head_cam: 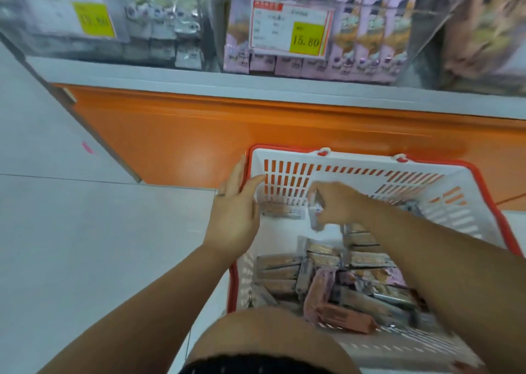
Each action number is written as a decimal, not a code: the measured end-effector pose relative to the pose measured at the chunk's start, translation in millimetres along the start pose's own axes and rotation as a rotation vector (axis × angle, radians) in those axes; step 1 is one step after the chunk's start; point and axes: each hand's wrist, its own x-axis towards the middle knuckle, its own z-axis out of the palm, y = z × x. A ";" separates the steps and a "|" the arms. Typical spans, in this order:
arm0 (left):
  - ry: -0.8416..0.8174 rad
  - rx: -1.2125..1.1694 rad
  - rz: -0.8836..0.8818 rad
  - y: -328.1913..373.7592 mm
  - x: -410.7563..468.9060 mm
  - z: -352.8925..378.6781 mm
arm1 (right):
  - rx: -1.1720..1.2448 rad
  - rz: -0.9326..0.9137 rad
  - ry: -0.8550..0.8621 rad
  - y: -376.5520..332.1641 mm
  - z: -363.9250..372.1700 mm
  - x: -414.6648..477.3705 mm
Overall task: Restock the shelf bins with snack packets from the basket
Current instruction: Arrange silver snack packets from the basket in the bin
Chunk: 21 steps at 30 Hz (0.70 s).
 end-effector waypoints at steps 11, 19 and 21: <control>0.237 -0.492 0.150 64.2 -36.7 -106.3 | 0.597 -0.460 0.165 -127.2 -108.9 -137.4; 0.342 -0.571 0.045 75.3 -61.7 -179.4 | 1.049 -0.474 0.228 -183.7 -113.6 -137.1; 0.463 -0.594 -0.030 77.1 -60.1 -192.4 | 1.122 -0.487 0.239 -196.1 -113.6 -135.6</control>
